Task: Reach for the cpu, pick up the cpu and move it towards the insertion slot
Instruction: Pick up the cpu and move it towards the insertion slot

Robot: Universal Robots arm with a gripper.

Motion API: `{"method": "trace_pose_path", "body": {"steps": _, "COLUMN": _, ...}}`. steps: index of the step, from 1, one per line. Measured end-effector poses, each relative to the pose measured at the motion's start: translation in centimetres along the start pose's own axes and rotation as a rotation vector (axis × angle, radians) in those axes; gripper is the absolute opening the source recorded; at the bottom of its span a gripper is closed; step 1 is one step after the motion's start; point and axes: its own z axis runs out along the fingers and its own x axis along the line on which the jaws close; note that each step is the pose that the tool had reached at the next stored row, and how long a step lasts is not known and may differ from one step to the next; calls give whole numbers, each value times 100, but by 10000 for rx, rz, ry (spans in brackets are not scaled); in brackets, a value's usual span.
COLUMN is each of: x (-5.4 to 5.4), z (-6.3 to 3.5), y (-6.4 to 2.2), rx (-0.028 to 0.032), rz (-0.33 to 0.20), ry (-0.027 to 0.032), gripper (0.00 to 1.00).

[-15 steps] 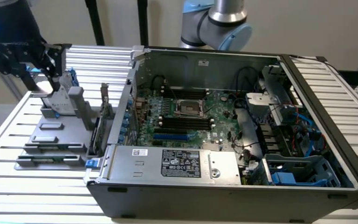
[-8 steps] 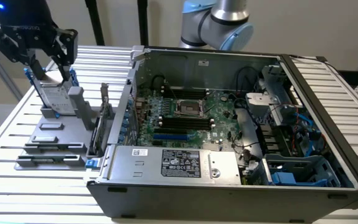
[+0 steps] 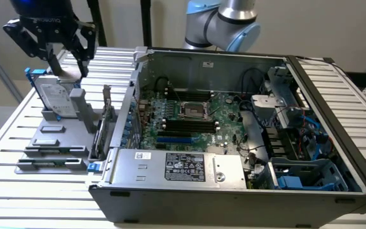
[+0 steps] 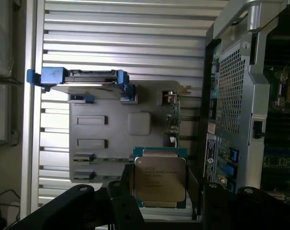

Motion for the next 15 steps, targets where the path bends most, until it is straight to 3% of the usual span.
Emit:
{"method": "trace_pose_path", "body": {"steps": 8, "x": -365, "z": -27, "y": -27, "rx": -201, "rz": -3, "ry": -7, "gripper": 54}}
{"method": "trace_pose_path", "body": {"steps": 15, "x": -684, "z": -32, "y": -44, "rx": -283, "rz": -6, "ry": -7, "gripper": 54}}
